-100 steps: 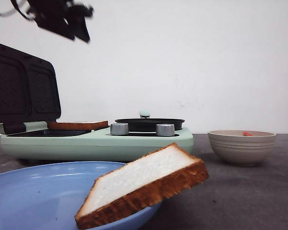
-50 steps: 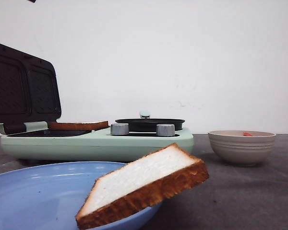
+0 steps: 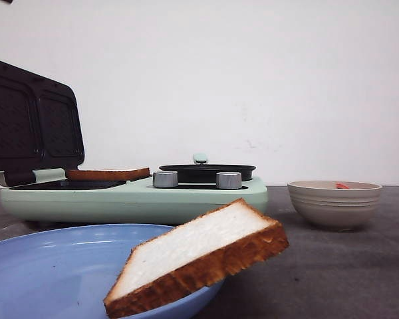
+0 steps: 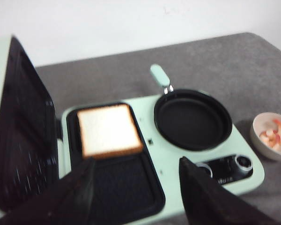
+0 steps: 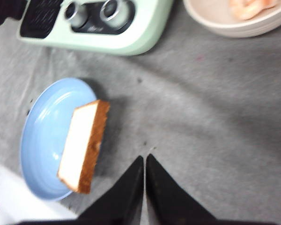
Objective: Make breakfast with bread and shrimp
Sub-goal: 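Raise the left gripper away from the press, then lower the right gripper onto the remaining bread slice and grasp it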
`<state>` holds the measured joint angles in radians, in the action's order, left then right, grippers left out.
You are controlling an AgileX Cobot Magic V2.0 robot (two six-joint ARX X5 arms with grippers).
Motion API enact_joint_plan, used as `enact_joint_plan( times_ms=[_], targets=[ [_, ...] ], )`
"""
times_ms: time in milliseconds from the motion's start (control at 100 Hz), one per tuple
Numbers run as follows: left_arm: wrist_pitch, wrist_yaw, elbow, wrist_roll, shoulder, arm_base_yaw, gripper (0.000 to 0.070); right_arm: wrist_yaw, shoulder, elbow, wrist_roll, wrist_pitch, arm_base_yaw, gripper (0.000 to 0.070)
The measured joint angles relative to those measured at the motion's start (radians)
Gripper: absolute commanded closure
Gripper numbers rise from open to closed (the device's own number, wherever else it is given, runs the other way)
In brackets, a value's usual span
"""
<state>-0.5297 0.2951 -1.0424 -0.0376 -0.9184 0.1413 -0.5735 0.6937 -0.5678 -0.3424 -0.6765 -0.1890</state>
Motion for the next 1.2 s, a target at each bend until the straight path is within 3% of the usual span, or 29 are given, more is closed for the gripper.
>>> enact_joint_plan(
  times_ms=[150,630,790,1200],
  targets=[
    [0.05,0.0,0.16,0.051,0.144,0.0,0.0411,0.0,0.0,0.002,-0.024,0.002,-0.068,0.0584],
    [-0.077,-0.005,0.256,0.078,0.411,0.0,0.041,0.002,0.143,0.15,-0.257,0.332,-0.325,0.0557],
    [-0.114,-0.005,0.256,0.078,0.434,0.0,0.041,0.001,0.253,0.15,-0.283,0.436,-0.407,0.0419],
    [-0.162,-0.005,0.256,0.077,0.475,0.0,0.041,0.01,0.42,0.15,-0.343,0.591,-0.513,0.0393]
  ],
)
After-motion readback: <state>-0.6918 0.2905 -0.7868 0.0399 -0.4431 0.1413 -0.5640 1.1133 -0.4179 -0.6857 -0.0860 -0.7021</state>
